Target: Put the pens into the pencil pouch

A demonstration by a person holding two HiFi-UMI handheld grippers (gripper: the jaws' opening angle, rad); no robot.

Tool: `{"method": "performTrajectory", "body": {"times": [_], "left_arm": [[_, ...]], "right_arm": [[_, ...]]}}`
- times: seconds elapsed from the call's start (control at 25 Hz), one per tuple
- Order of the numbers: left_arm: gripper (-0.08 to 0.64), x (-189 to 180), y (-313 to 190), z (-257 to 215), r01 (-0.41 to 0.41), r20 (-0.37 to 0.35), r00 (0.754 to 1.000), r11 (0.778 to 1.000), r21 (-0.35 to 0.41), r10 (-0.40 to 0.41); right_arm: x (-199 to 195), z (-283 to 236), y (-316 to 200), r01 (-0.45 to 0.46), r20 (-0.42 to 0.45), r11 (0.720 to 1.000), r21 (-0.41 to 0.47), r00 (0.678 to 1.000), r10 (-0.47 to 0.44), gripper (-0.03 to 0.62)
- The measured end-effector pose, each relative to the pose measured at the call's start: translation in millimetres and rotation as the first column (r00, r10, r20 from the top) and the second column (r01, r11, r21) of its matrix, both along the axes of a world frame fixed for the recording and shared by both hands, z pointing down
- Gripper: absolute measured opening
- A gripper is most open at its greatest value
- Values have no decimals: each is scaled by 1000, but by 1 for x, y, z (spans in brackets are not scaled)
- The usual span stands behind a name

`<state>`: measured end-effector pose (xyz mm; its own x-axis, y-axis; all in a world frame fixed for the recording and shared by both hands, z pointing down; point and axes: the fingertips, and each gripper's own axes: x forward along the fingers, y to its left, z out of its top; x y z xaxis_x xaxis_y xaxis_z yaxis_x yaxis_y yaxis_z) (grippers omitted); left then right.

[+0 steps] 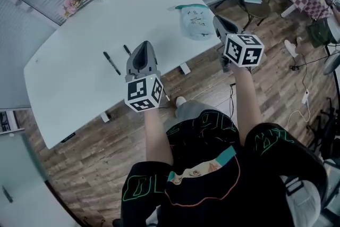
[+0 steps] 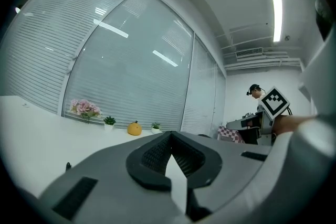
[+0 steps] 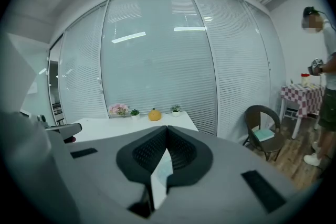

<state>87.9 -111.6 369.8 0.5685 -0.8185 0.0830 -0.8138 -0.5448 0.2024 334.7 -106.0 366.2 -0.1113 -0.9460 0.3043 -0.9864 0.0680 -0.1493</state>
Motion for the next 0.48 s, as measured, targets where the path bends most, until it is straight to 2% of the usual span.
{"method": "performTrajectory", "body": {"times": [0.28, 0.48], "left_arm": [[-2, 2, -33, 17, -22, 0, 1000, 999, -45, 22], [-2, 9, -62, 40, -88, -15, 996, 991, -98, 87]], "right_arm": [[-7, 23, -32, 1, -2, 998, -62, 1000, -1, 2], [0, 55, -53, -32, -49, 980, -198, 999, 23, 3]]}}
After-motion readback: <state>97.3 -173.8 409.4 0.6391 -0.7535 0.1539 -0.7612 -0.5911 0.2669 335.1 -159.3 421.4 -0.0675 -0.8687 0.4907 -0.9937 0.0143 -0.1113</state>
